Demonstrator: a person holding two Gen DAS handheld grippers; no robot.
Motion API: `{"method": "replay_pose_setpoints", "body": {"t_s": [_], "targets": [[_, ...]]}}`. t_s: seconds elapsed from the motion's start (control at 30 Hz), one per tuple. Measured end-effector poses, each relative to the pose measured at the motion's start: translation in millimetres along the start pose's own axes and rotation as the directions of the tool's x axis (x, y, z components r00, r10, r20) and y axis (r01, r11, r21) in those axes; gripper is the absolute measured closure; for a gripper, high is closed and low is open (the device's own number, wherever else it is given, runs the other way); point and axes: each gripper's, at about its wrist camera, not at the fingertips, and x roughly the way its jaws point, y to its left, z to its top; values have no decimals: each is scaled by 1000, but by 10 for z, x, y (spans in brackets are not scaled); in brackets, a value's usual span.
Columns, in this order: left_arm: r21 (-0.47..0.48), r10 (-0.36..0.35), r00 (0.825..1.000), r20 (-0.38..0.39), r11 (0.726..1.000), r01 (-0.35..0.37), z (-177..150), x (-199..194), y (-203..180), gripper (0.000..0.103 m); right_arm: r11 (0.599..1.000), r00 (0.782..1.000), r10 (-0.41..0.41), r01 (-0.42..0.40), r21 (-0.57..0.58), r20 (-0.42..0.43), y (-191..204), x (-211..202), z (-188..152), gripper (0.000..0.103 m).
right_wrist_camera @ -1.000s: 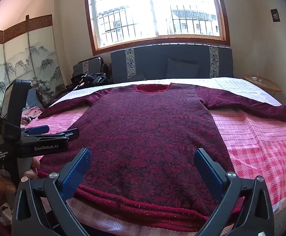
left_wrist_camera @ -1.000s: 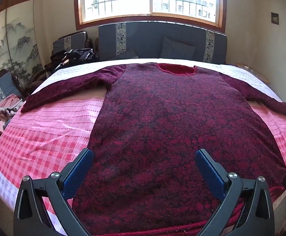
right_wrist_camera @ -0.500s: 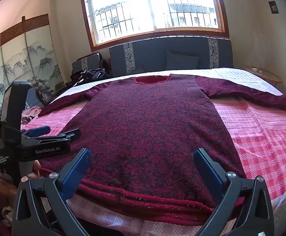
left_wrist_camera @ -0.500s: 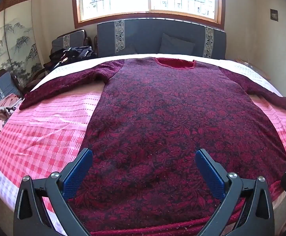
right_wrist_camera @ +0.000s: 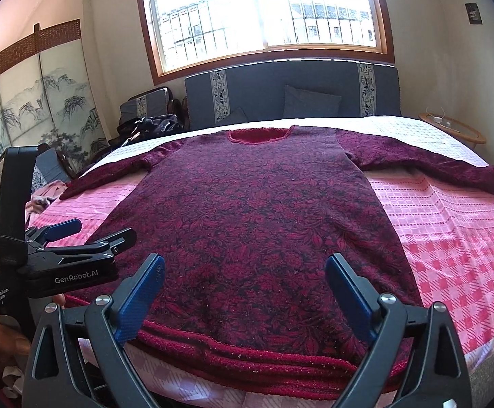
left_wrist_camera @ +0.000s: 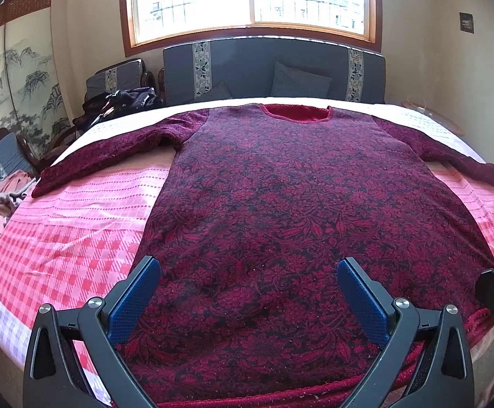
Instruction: Fold small clothes
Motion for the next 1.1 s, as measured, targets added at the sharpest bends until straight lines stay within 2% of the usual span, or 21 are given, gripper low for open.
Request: {"method": "replay_pose_setpoints", "body": {"t_s": [0.17, 0.37, 0.87, 1.1], "targets": [[10, 6, 1000, 24, 1000, -6, 102, -13, -15, 0, 999, 1000, -3, 3, -38, 17, 58, -9, 114, 10], [4, 2, 999, 43, 1000, -2, 224, 5, -25, 0, 999, 1000, -9, 9, -54, -2, 101, 99, 217, 10], [-8, 7, 996, 85, 1000, -7, 509, 93, -33, 0, 1000, 1000, -9, 9, -17, -9, 20, 246, 449, 8], [-1, 1, 997, 81, 1000, -1, 616, 161, -106, 0, 1000, 1000, -4, 4, -11, -19, 0, 372, 590, 8]]}}
